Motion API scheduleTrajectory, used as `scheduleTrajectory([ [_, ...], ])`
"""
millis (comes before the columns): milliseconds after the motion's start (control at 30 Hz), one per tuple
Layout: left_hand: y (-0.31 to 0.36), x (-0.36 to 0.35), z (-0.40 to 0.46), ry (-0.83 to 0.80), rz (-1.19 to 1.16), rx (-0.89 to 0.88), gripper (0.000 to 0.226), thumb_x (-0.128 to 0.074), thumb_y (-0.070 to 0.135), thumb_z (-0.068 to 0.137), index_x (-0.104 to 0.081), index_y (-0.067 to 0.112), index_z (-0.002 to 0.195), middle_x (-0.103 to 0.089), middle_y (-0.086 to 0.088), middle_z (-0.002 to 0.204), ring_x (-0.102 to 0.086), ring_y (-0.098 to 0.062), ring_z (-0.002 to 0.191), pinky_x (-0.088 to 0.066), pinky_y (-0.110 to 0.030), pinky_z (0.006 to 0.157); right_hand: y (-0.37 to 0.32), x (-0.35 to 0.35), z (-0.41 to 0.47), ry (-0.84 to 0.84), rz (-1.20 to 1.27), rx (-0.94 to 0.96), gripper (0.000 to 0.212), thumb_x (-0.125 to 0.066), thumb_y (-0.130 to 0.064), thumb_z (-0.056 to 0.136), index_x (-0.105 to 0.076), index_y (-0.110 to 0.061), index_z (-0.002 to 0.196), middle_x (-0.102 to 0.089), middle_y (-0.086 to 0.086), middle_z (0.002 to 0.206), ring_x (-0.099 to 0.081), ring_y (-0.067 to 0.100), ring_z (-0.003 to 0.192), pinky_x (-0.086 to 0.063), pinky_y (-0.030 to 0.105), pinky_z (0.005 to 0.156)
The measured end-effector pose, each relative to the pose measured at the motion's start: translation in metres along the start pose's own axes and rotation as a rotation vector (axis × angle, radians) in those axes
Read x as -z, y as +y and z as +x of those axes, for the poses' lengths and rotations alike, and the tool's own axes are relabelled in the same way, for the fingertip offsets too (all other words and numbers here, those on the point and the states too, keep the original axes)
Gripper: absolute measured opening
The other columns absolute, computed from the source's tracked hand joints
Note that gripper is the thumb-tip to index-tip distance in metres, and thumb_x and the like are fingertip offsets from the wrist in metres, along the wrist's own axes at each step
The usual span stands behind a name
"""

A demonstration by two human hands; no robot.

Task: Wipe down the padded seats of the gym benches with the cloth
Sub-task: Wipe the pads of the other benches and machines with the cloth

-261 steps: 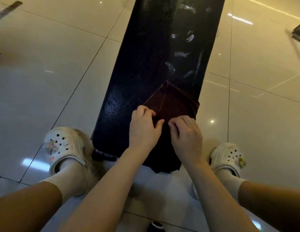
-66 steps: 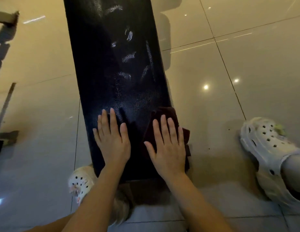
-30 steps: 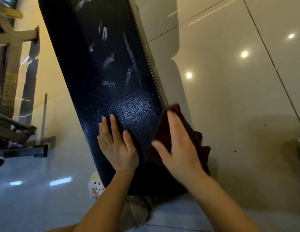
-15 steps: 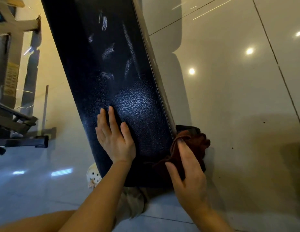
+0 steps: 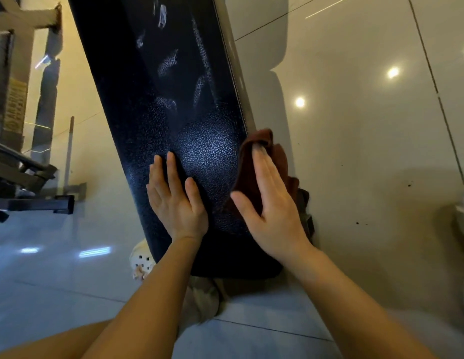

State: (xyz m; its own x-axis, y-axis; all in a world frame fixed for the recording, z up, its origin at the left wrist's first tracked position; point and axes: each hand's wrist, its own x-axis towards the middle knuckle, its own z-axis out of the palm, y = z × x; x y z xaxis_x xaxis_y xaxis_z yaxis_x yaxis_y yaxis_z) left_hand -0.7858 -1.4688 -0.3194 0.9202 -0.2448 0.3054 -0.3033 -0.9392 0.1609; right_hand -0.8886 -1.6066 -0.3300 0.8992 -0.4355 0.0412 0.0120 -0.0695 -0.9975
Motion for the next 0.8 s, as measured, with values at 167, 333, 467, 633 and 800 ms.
scheduleTrajectory([
  [167,0.0,0.001,0.001,-0.006,0.003,0.011,0.058,-0.025,0.042,0.098,-0.03,0.018,0.15,-0.027,-0.01,0.157,-0.024,-0.026,0.144,-0.02,-0.052,0.116,0.018,-0.006,-0.106,0.011,0.047,-0.112,0.066,-0.043,-0.024,0.097,-0.011,-0.026,0.156,-0.016,-0.007,0.163,-0.018,0.013,0.149,-0.019,0.028,0.119],
  [333,0.002,0.003,-0.001,-0.002,0.01,0.02,0.058,-0.024,0.042,0.098,-0.03,0.017,0.15,-0.027,-0.011,0.157,-0.024,-0.025,0.144,-0.018,-0.044,0.118,0.028,0.005,-0.105,-0.055,-0.018,-0.016,0.066,-0.042,-0.025,0.098,-0.01,-0.029,0.156,-0.011,-0.013,0.163,-0.016,0.015,0.149,-0.016,0.023,0.119],
  [467,0.002,0.002,-0.002,-0.012,0.02,0.021,0.058,-0.025,0.04,0.099,-0.031,0.014,0.15,-0.028,-0.013,0.157,-0.025,-0.027,0.143,-0.017,-0.043,0.118,0.02,0.005,-0.05,-0.048,-0.102,0.078,0.064,-0.04,-0.034,0.1,-0.01,-0.021,0.154,-0.017,-0.007,0.159,-0.012,0.008,0.149,-0.011,0.037,0.122],
  [633,0.001,0.004,-0.005,-0.034,0.006,0.041,0.057,-0.025,0.04,0.098,-0.028,0.019,0.151,-0.026,-0.01,0.158,-0.022,-0.026,0.145,-0.017,-0.047,0.118,-0.01,0.006,0.067,-0.105,-0.009,0.011,0.067,-0.045,-0.03,0.101,0.002,-0.025,0.149,-0.005,-0.009,0.159,0.005,-0.006,0.142,-0.002,0.033,0.123],
  [800,-0.002,0.004,-0.002,-0.049,0.003,0.046,0.056,-0.023,0.043,0.098,-0.025,0.023,0.151,-0.025,-0.007,0.159,-0.02,-0.024,0.146,-0.016,-0.047,0.118,-0.019,-0.001,0.082,-0.009,-0.074,0.027,0.067,-0.047,-0.023,0.101,-0.007,-0.014,0.154,-0.013,0.004,0.162,-0.002,-0.002,0.142,0.0,0.006,0.113],
])
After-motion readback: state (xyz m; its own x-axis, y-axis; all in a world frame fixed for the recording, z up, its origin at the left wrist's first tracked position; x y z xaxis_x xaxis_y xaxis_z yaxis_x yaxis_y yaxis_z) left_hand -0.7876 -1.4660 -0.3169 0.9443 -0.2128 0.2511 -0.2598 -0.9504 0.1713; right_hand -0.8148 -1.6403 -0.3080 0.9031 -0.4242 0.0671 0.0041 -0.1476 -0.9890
